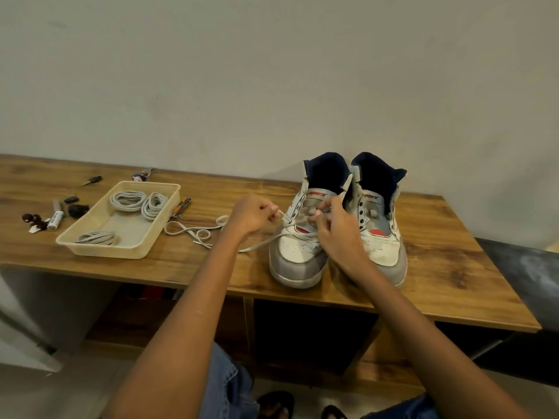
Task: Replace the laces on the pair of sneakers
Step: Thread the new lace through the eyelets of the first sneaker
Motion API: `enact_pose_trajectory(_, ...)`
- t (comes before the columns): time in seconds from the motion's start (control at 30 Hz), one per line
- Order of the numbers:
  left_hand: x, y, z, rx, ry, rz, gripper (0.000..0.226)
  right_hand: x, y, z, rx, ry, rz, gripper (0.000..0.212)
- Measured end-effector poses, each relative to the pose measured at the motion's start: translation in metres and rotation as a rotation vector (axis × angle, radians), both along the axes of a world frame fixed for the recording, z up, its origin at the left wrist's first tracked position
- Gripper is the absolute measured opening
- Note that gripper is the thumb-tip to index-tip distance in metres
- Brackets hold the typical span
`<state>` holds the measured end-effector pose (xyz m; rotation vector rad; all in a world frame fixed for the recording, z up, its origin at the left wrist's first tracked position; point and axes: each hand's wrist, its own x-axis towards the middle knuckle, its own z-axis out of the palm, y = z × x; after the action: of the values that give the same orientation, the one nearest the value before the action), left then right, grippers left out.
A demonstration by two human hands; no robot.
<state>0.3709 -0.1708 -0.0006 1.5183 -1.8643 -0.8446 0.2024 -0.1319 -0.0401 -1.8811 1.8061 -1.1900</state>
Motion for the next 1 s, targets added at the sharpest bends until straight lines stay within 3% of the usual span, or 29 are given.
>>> enact_pose_trajectory(0.07,-0.007,-0.001,-0.003,-0.059,0.086,0.090,0.029,-0.002,0.001,0.002,-0.022,0.030,-0.005,0.005)
enact_pose_trajectory(0.13,-0.006,-0.005,0.000,-0.033,0.366,0.244,0.033,-0.006,0.002,0.004,-0.035,0.024,-0.006,0.007)
enact_pose_trajectory(0.27,0.023,-0.016,0.017,0.185,1.511,0.534,0.034,-0.010,0.001,0.008,-0.057,0.064,-0.028,0.007)
enact_pose_trajectory(0.33,0.042,-0.022,0.019,0.118,1.737,0.594,0.039,-0.011,-0.001,0.008,-0.049,0.084,-0.062,0.008)
enact_pose_trajectory(0.43,0.049,-0.027,0.018,0.052,1.691,0.607,0.039,-0.013,-0.002,0.012,-0.033,0.145,-0.119,0.015)
enact_pose_trajectory(0.5,0.044,-0.028,0.016,0.065,1.539,0.599,0.036,-0.007,0.002,0.017,-0.074,0.412,-0.210,0.017)
enact_pose_trajectory(0.57,0.037,-0.026,0.017,0.084,1.443,0.561,0.035,0.011,0.010,0.023,-0.290,0.683,-0.241,0.015)
enact_pose_trajectory(0.63,0.031,-0.025,0.020,0.087,1.409,0.531,0.035,0.041,0.021,0.029,-0.447,0.775,-0.057,0.013)
enact_pose_trajectory(0.73,0.022,-0.021,0.023,0.085,1.339,0.503,0.034,0.083,0.025,0.021,-0.179,0.830,0.333,0.030)
enact_pose_trajectory(0.8,0.019,-0.018,0.023,0.082,1.269,0.472,0.033,0.099,0.017,0.007,0.057,0.970,0.347,0.035)
enact_pose_trajectory(0.87,0.019,-0.017,0.021,0.071,1.197,0.443,0.032,0.104,0.009,0.001,0.154,1.077,0.358,0.029)
enact_pose_trajectory(0.93,0.023,-0.016,0.022,0.058,1.118,0.428,0.032,0.107,0.005,0.006,0.160,0.931,0.405,0.022)
enact_pose_trajectory(1.0,0.026,-0.016,0.021,0.064,1.040,0.411,0.032,0.102,0.007,0.024,0.116,0.622,0.408,0.015)
